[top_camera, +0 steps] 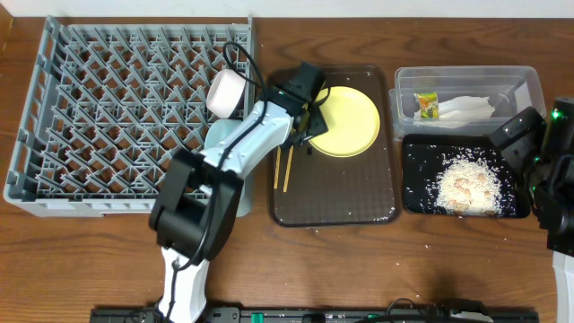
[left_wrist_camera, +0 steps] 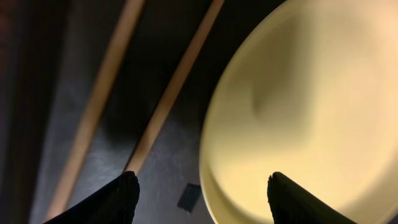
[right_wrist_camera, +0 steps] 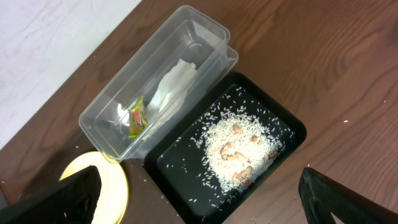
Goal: Sort waste into correct bins and load items into the dishwasher
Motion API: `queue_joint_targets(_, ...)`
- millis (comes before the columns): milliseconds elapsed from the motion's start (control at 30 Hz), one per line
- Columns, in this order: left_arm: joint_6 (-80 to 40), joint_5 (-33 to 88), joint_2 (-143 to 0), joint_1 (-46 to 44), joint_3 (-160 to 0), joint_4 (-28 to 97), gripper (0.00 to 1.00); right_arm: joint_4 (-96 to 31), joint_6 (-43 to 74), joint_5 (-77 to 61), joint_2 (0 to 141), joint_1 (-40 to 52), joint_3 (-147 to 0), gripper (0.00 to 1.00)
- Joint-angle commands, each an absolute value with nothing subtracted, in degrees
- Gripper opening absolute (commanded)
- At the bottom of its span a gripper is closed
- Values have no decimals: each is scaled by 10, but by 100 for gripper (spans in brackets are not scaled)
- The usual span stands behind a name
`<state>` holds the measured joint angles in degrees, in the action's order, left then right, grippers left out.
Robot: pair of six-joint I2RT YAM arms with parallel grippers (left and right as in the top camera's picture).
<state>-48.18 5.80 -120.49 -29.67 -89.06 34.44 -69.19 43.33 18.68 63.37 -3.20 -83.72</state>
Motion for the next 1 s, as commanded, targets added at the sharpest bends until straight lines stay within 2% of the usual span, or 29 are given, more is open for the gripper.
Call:
queue_joint_targets(0,-507,84,-1223,-296,-888,343,67,-692,428,195,637,-34,-835,99)
queue_joint_targets(500,-533,144,-1287,-295,-888,295,60,-692,428,195,637,-34,-835,99)
queue_joint_targets(600,-533,143,-1298,-295,-888,284,49,-692,428,195,637,-34,-835,99)
queue_joint_targets(733,-533,143,-1309,-295,-888,273,19,-692,428,195,637,-34,-835,99)
queue_joint_targets(767,-533,143,-1311,-295,-888,273,8,-693,428,195,637,-34,-835,99)
queue_joint_targets(967,-523,144,-1307,-294,-888,269,8,-692,428,195,637,-34,-835,99)
